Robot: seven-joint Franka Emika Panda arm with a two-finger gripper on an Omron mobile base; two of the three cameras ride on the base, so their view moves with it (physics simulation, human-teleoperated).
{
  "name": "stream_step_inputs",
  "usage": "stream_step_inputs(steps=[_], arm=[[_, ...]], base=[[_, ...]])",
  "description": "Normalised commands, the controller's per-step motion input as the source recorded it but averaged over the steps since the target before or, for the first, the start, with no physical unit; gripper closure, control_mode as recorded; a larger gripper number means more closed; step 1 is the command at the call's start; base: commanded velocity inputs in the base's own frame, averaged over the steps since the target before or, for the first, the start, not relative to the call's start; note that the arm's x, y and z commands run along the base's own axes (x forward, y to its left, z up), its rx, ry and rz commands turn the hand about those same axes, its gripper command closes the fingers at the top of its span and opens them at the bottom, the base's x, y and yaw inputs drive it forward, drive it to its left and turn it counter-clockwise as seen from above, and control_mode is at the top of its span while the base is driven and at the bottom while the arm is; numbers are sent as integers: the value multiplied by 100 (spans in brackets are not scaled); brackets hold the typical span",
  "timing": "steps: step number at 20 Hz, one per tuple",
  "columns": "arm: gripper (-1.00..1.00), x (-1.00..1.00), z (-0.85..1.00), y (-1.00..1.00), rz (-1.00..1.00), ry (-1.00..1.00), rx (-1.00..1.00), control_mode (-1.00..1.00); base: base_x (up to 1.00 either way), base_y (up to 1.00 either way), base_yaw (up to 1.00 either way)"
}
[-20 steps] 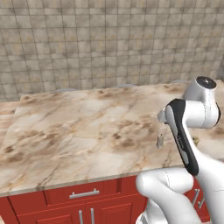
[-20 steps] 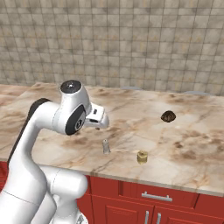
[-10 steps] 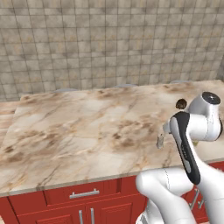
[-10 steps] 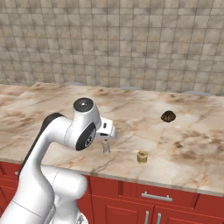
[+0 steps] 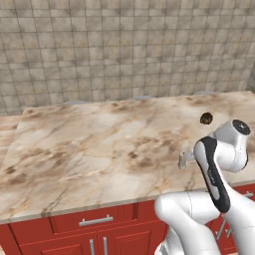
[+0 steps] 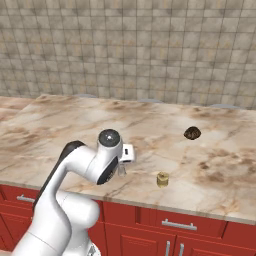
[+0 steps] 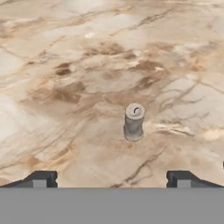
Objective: Pick the candle and candle from the dining table and place them in the open cabinet. Close the cabinet after placing the objects.
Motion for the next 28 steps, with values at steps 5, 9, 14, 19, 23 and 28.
stream_step_inputs(steps=[5, 9, 14, 19, 23, 28], arm=[[-100, 24, -39, -9, 35, -10, 0, -100], [-100, 23, -42, -22, 33, -9, 0, -100], [-100, 19, -40, -36, 30, -10, 0, -100], [-100, 5, -27, -30, 18, -6, 0, -100], [-100, 14, -6, -14, 14, -11, 0, -100], [-100, 34, -2, 0, 8, -6, 0, -100]], base=[[0, 0, 0], [0, 0, 0], [0, 0, 0], [0, 0, 0], [0, 0, 0], [0, 0, 0]])
